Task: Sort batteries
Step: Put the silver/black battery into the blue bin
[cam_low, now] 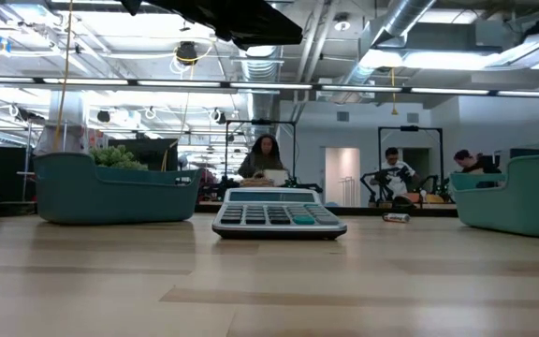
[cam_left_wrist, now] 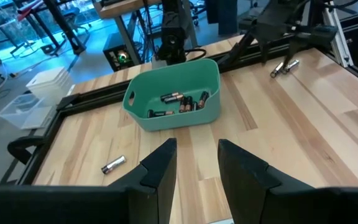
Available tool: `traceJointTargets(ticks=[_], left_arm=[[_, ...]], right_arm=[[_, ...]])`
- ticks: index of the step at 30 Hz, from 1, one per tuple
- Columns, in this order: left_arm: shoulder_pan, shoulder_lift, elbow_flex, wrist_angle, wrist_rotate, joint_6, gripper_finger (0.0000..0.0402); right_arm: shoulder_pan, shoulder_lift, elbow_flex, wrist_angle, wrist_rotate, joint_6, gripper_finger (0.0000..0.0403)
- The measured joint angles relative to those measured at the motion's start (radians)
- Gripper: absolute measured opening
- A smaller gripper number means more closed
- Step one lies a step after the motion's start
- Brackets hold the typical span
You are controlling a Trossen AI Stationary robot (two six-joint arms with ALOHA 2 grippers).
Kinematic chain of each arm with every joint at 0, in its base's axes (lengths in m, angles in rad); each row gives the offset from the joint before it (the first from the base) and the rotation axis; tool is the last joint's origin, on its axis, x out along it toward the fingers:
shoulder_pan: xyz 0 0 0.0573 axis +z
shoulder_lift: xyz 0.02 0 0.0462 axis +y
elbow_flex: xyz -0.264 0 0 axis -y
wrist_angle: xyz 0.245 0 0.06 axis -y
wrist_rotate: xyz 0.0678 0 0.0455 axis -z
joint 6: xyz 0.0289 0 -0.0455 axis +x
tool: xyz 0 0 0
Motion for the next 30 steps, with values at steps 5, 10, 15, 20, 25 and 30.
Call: traceJointTargets(ticks=[5,10,15,20,25,30], left_arm=[[0.000,0.000,0.000,-0.006,0.000,0.005,0.0111],[0.000,0.000,0.000,-0.007,0.000,0.005,0.0111],[0.000,0.000,0.000,-0.008,0.000,0.005,0.0111],[0.000,0.000,0.000,-0.008,0.000,0.005,0.0111],[0.000,0.000,0.000,-0.009,0.000,0.005,0.0111],[0.000,0.000,0.000,-0.009,0.000,0.005,0.0111]], right_arm=[[-0.002,0.031,0.001,0.033,0.007,-0.029,0.0227],[-0.008,0.062,0.001,0.030,0.006,-0.031,0.0227],[-0.019,0.081,0.000,0.022,-0.028,-0.040,0.0227],[-0.021,0.083,0.000,-0.014,-0.066,-0.022,0.0227],[-0.021,0.083,0.000,-0.028,-0.110,-0.029,0.0227],[-0.023,0.083,0.000,-0.014,-0.134,-0.060,0.0227]])
